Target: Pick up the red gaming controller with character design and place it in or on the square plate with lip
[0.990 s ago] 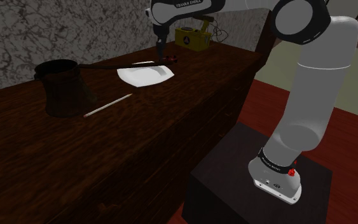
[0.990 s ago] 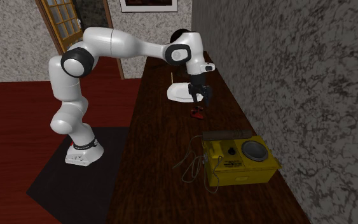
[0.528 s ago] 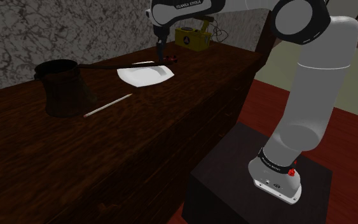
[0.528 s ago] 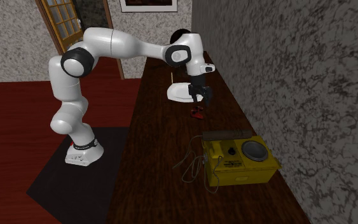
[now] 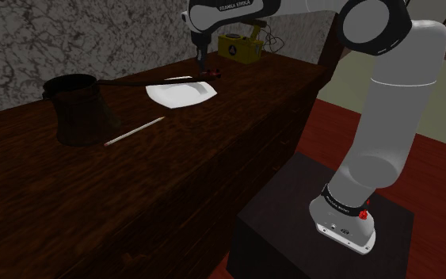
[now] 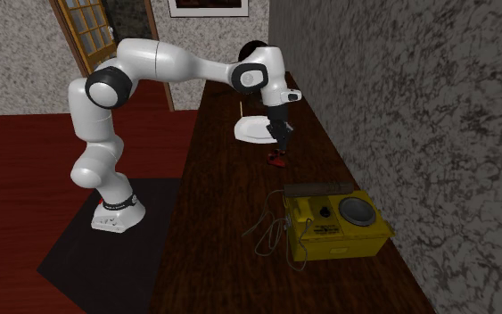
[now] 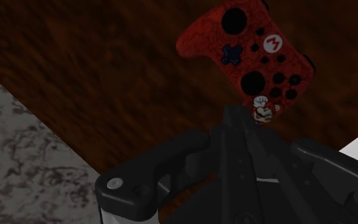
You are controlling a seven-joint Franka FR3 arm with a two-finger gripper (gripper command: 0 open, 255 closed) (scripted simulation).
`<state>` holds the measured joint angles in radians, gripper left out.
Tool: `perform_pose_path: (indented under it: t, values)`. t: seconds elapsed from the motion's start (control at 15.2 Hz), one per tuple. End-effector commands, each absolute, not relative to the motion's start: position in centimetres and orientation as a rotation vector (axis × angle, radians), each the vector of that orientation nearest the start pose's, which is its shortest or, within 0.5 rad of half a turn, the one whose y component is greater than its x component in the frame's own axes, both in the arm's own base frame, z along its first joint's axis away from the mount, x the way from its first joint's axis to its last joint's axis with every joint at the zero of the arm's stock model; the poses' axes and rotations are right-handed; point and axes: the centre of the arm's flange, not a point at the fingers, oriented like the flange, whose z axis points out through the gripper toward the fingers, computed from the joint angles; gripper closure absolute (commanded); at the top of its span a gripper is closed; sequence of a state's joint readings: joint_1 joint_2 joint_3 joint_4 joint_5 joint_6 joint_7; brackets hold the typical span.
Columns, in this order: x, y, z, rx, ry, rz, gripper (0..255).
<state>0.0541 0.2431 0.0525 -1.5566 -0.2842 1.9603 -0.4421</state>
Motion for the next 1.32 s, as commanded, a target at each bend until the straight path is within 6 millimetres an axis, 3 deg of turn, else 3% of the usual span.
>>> perform_pose_path:
  t: [0.0,0.13,0.2,0.4,0.86,1.25]
  values:
    - [65.2,4.8,52.4,-3.247,-1.064,-0.197,255]
    - [65.2,4.8,52.4,-3.247,-1.064,-0.197,255]
    - [65.2,4.8,52.4,-3.247,-1.064,-0.197,0]
    - [63.0,0.9,54.1,-2.636,-1.847,-0.105,0]
    - [63.4,0.8,50.5,-2.636,-1.847,-0.105,0]
    - [63.4,0.8,50.2,-2.636,-1.847,-0.105,0]
